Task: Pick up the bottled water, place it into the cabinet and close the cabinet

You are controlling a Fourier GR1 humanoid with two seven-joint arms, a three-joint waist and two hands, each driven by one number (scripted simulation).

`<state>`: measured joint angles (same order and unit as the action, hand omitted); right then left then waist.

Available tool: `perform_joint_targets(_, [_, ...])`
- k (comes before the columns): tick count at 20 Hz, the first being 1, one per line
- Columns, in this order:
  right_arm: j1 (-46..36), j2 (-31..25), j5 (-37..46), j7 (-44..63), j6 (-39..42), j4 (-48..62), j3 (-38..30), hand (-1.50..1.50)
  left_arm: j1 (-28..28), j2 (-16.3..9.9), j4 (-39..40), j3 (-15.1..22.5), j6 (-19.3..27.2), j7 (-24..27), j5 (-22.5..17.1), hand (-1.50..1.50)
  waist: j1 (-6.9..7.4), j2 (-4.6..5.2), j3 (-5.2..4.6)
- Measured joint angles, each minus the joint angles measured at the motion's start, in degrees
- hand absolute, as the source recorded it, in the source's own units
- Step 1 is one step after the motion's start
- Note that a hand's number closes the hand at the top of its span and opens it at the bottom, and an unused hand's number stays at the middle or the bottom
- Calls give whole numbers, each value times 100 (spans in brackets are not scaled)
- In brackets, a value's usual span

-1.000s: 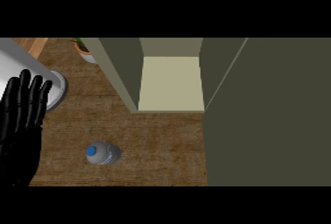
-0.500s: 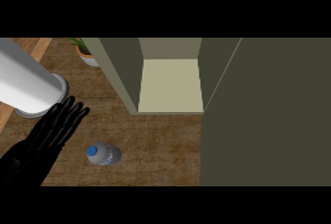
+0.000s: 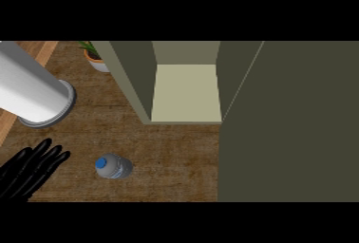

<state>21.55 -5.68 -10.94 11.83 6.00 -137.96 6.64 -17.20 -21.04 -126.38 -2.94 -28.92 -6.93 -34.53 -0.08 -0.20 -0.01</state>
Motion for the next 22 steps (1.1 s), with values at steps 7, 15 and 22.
perform_joint_targets(7, [607,52,18,-210,241,-91,146,-150,-367,107,27,-333,-355,15,58,-150,-14,2,1])
perform_joint_targets(15, [1233,75,73,-564,448,-180,277,-150,-271,531,638,-454,-506,396,801,-150,-51,1,-2])
perform_joint_targets(22, [1701,42,162,-941,604,-233,415,-150,113,853,1732,-469,-584,1117,1857,-150,-77,5,-4])
